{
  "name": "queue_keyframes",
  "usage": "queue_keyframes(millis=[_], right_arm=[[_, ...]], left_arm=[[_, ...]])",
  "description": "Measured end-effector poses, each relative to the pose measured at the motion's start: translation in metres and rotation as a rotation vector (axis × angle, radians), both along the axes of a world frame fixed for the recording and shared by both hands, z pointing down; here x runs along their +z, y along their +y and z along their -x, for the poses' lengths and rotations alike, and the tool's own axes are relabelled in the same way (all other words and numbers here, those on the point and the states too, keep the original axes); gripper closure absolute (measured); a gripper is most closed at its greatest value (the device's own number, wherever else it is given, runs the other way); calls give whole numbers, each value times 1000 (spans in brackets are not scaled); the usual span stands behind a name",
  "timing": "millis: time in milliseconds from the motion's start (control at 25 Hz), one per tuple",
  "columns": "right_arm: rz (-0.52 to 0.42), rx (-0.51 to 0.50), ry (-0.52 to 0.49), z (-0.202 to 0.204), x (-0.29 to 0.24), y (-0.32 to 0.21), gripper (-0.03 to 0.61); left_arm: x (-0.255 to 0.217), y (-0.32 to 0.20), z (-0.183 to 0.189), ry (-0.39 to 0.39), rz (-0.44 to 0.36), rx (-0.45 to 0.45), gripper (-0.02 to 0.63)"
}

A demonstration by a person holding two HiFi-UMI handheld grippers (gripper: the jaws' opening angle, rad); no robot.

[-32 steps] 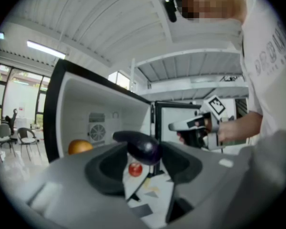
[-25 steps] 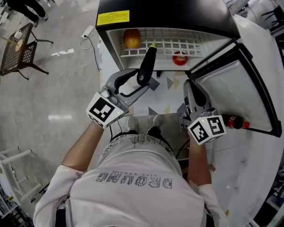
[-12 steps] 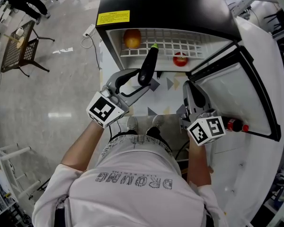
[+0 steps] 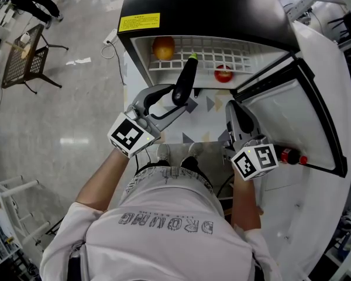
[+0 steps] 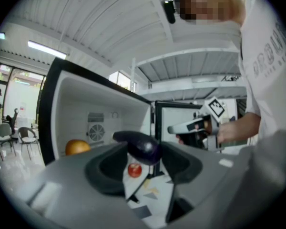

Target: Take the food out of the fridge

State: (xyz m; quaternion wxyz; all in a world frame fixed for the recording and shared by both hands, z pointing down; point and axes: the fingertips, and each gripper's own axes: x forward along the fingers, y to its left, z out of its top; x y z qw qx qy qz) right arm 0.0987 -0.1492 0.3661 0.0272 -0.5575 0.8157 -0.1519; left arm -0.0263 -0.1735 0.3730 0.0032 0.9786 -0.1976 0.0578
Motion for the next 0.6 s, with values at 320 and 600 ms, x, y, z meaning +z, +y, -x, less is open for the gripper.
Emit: queue_keyframes(millis=[320, 600], right_arm=[[3, -4, -1, 1, 2, -1, 578], [7, -6, -3, 0, 4, -4, 578]], left_arm=[[-1, -2, -1, 10, 1, -3, 385], [-1, -3, -4, 12, 0, 0, 385]])
